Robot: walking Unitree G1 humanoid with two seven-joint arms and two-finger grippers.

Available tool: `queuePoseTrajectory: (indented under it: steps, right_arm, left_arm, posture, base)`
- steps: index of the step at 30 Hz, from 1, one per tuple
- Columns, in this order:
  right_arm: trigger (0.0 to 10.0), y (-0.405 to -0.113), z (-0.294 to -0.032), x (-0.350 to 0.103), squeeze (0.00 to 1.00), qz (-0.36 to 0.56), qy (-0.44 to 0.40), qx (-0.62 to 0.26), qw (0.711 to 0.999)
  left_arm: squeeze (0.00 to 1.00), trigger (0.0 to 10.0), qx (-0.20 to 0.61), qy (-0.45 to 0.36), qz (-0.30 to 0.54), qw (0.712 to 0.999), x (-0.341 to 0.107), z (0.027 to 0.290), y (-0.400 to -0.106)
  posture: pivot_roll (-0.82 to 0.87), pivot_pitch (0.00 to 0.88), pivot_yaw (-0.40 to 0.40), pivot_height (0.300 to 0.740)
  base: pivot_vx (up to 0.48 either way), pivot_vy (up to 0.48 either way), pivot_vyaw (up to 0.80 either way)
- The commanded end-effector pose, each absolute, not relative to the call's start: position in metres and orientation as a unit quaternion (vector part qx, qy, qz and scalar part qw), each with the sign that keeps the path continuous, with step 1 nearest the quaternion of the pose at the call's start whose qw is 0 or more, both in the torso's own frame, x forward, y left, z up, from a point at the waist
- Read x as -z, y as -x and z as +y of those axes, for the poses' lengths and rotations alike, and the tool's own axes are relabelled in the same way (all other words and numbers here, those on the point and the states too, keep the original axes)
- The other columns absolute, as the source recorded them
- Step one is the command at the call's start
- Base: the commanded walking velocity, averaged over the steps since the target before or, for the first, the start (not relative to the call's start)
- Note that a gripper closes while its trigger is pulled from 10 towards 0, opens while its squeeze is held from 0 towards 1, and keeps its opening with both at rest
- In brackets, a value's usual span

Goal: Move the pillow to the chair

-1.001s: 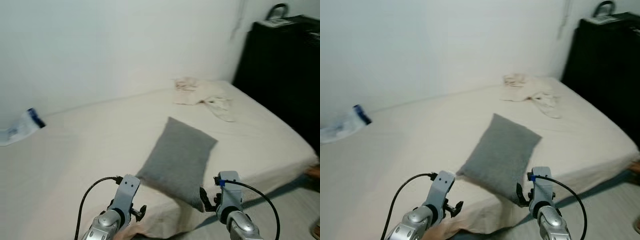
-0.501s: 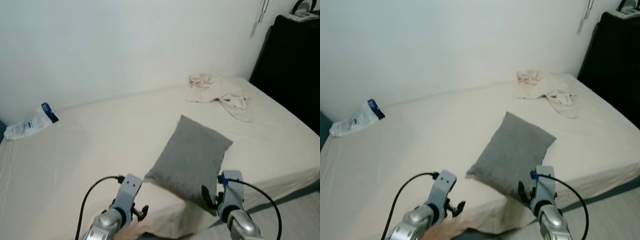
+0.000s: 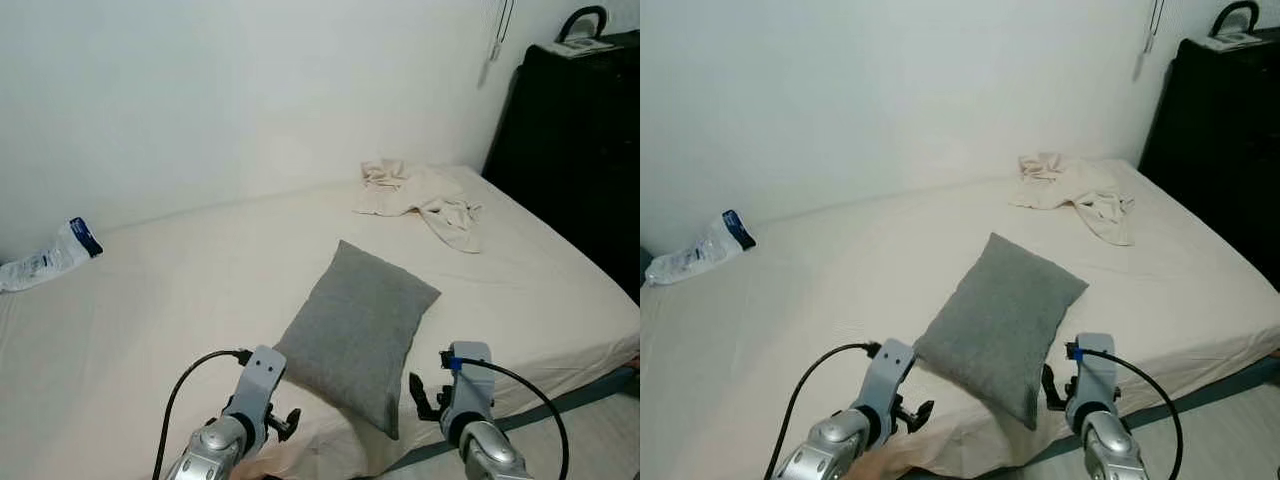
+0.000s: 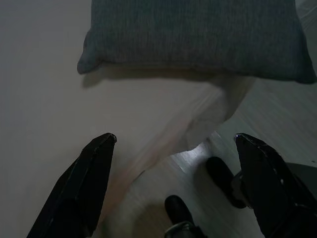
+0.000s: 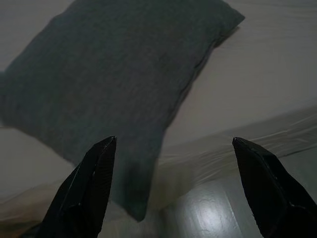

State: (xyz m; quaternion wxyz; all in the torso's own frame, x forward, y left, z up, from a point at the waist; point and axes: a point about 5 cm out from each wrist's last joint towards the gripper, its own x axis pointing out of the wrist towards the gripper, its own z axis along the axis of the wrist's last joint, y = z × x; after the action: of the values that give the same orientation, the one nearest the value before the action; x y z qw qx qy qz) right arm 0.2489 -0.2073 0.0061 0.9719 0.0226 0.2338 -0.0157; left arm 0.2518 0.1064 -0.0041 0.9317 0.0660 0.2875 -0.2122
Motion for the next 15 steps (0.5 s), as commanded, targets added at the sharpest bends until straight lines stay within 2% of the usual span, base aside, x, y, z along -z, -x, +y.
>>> queuePoseTrajectory:
  steps: [1, 5, 15]
  right_arm:
    - [10.0, -0.2476, -0.2055, -0.0032, 0.00, 0.241, -0.038, 0.020, 0.969]
    - [10.0, -0.2484, -0.2069, -0.0037, 0.00, 0.240, -0.048, 0.022, 0.969]
    - [10.0, -0.2560, -0.2059, -0.0081, 0.00, 0.230, -0.051, 0.014, 0.972]
  left_arm:
    - [0.00, 10.0, 0.204, -0.061, 0.296, 0.931, 0.0066, 0.1106, -0.2489]
    - [0.00, 10.0, 0.208, -0.084, 0.296, 0.928, 0.0062, 0.1122, -0.2501]
    - [0.00, 10.0, 0.182, -0.058, 0.296, 0.936, 0.0057, 0.1152, -0.2541]
  posture:
    - [-0.14, 0.060, 0.047, 0.738]
    - [-0.14, 0.061, 0.050, 0.738]
    - [-0.14, 0.054, 0.051, 0.738]
  base:
    - [0.000, 0.000, 0.00]
    - [0.000, 0.000, 0.00]
    - [0.000, 0.000, 0.00]
